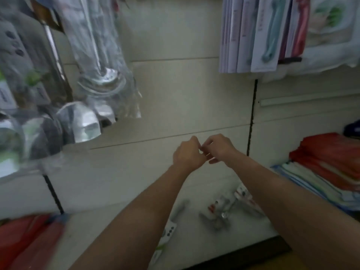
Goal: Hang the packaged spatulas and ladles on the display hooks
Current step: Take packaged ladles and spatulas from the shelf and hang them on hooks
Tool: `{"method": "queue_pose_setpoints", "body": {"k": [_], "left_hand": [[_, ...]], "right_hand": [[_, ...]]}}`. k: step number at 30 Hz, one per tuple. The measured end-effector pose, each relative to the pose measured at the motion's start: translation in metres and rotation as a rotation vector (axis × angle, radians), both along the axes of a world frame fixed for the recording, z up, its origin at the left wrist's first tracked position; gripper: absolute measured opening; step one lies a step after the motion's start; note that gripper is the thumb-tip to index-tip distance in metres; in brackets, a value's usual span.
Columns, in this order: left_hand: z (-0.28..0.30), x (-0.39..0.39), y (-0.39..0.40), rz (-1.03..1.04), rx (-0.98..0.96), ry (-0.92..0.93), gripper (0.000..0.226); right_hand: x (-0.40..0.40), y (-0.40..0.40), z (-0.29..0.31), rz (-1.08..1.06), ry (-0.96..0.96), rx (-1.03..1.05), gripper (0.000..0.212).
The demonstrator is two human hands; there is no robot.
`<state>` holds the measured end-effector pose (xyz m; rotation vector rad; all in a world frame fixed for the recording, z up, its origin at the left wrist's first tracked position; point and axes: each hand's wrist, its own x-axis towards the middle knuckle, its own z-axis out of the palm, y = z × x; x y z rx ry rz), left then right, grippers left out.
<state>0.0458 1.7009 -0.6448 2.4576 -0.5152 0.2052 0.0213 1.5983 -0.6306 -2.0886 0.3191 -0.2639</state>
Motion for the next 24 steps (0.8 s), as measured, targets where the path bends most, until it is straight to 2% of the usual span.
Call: {"method": "queue_pose_setpoints", "body": {"k": [2,6,9,13,16,19,24], "left_hand": [[-0.016,0.005,-0.014,-0.022,-0.038,0.063,0.032],[-0.048,0.020,-0.039,-0.027,-0.122,0.183,0.029],[-0.074,0.036,-0.051,-0.054,-0.101,0.231,0.032],[-0.118,0.061,-0.058,-0.083,-0.142,0.355,0.041],[-0.149,0.069,-0.065,-0.046,-0.199,0.419,0.039],[-0.176,0.064,-0.084,-0.002,-0.287,0.502,0.033],[-0.208,0.058,-0.110,-0.040,-0.237,0.522,0.028]], "right_hand": [[0.001,-0.011,-0.013,-0.020,0.043,-0.003,0.009],[0.012,-0.034,-0.046,-0.041,0.110,0.030,0.015],[0.028,-0.050,-0.072,-0.033,0.172,0.024,0.016],[0.049,-0.069,-0.106,-0.080,0.232,0.002,0.008],[0.056,-0.076,-0.139,-0.145,0.236,0.043,0.020],[0.051,-0.083,-0.175,-0.157,0.264,-0.043,0.027],[0.037,-0.103,-0.199,-0.158,0.342,-0.075,0.019]]}}
